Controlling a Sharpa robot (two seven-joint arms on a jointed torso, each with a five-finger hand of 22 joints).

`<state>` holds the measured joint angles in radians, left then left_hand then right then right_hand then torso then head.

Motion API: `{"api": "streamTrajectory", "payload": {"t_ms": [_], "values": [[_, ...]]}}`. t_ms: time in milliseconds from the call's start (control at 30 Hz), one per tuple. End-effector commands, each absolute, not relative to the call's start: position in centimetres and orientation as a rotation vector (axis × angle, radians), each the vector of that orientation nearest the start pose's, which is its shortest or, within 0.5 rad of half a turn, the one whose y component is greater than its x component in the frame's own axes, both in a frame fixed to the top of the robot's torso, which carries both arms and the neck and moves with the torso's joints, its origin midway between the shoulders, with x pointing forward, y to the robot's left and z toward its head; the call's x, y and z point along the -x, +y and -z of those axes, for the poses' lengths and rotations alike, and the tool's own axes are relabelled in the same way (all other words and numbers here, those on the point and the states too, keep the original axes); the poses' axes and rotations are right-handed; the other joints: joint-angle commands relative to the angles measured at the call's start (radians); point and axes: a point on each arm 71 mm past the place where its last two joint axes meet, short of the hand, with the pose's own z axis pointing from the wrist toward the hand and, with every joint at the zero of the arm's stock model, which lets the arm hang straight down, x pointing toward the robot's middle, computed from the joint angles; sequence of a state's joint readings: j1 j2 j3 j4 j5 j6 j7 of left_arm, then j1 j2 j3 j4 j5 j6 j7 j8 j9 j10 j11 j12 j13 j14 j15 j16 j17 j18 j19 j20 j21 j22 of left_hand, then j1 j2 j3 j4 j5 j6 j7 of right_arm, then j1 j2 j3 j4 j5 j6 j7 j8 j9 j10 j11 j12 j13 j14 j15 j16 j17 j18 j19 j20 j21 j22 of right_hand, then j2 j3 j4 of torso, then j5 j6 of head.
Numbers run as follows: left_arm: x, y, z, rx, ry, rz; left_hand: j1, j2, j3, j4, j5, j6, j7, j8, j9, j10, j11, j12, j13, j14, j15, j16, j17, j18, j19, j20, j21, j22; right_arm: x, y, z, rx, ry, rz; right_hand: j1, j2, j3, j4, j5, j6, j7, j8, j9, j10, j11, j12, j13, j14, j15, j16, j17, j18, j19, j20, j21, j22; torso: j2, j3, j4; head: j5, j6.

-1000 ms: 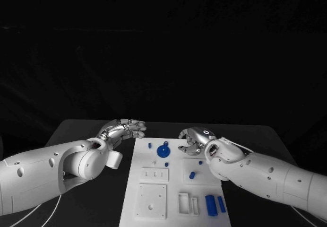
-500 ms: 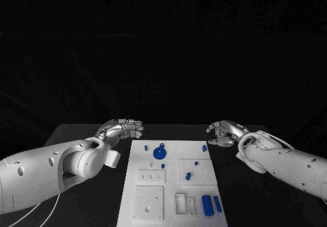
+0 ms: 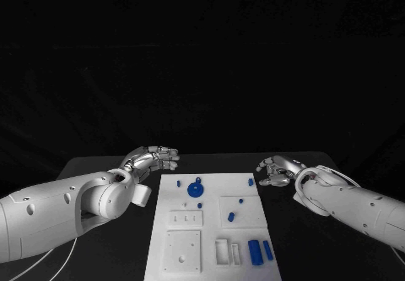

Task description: Assemble the parts on the task board

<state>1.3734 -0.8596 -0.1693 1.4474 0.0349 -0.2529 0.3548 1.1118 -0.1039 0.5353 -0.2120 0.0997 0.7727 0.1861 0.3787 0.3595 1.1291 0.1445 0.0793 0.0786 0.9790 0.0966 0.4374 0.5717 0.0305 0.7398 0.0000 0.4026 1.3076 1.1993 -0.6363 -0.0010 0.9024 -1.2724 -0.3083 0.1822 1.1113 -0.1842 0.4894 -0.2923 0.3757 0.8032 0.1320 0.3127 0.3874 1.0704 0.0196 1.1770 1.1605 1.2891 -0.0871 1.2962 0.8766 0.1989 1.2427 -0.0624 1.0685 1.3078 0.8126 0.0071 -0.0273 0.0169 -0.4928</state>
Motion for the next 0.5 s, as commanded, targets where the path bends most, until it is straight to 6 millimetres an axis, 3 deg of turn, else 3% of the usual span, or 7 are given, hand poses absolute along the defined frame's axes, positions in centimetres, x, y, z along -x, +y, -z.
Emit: {"api": "streamTrajectory", "payload": {"t_ms": [33,167,400,500], "values": [[-51.6,23.7,14.5,1.044,1.438,1.510,-0.006,0.003,0.001,-0.006,-0.002,0.006,0.002,-0.001,0.001,0.003,0.004,0.002,-0.001,-0.006,0.003,0.005,0.001,0.007,-0.008,-0.001,0.004,0.021,-58.0,-27.6,20.7,-0.033,1.632,-0.600,0.010,0.002,-0.008,0.001,0.002,-0.001,-0.001,-0.002,0.001,-0.005,-0.001,-0.004,0.000,-0.002,-0.003,-0.004,0.002,0.063,-0.009,0.001,-0.006,0.017,0.003,0.0089,0.0005,-0.002,-0.005],[-51.6,23.6,14.5,1.042,1.441,1.514,-0.006,0.004,0.002,-0.006,-0.002,0.006,0.002,-0.001,0.001,0.003,0.004,0.001,-0.001,-0.006,0.003,0.005,0.001,0.007,-0.008,-0.001,0.005,0.021,-58.1,-27.5,21.3,-0.046,1.641,-0.598,0.014,0.008,-0.010,0.002,0.001,-0.001,-0.002,-0.001,0.001,-0.004,-0.002,-0.004,0.000,-0.002,-0.004,-0.004,0.002,0.063,-0.009,0.002,-0.006,0.016,0.006,0.0149,0.0051,-0.008,-0.006],[-51.6,23.7,14.5,1.045,1.441,1.509,-0.008,0.002,0.001,-0.007,-0.002,0.004,0.003,-0.002,0.001,0.000,0.006,-0.001,-0.002,-0.007,0.003,0.005,0.001,0.007,-0.009,-0.001,0.005,0.021,-58.3,-27.4,21.6,-0.018,1.646,-0.578,0.012,0.016,-0.013,0.003,-0.002,0.003,-0.002,0.001,0.002,-0.004,-0.002,-0.003,0.000,0.000,-0.004,-0.004,0.004,0.063,-0.009,0.003,-0.005,0.016,0.009,0.0185,0.0082,-0.008,-0.012],[-51.5,23.7,14.5,1.042,1.442,1.509,-0.008,0.002,0.001,-0.007,-0.002,0.004,0.003,-0.002,0.001,0.000,0.006,-0.001,-0.002,-0.007,0.003,0.005,0.001,0.007,-0.009,-0.001,0.005,0.021,-58.4,-27.3,21.8,-0.022,1.650,-0.576,0.010,0.019,-0.015,0.003,-0.004,0.005,-0.003,0.002,0.003,-0.003,-0.002,-0.003,0.000,0.000,-0.004,-0.004,0.004,0.063,-0.009,0.003,-0.005,0.016,0.009,0.0173,0.0078,-0.006,-0.013]]}}
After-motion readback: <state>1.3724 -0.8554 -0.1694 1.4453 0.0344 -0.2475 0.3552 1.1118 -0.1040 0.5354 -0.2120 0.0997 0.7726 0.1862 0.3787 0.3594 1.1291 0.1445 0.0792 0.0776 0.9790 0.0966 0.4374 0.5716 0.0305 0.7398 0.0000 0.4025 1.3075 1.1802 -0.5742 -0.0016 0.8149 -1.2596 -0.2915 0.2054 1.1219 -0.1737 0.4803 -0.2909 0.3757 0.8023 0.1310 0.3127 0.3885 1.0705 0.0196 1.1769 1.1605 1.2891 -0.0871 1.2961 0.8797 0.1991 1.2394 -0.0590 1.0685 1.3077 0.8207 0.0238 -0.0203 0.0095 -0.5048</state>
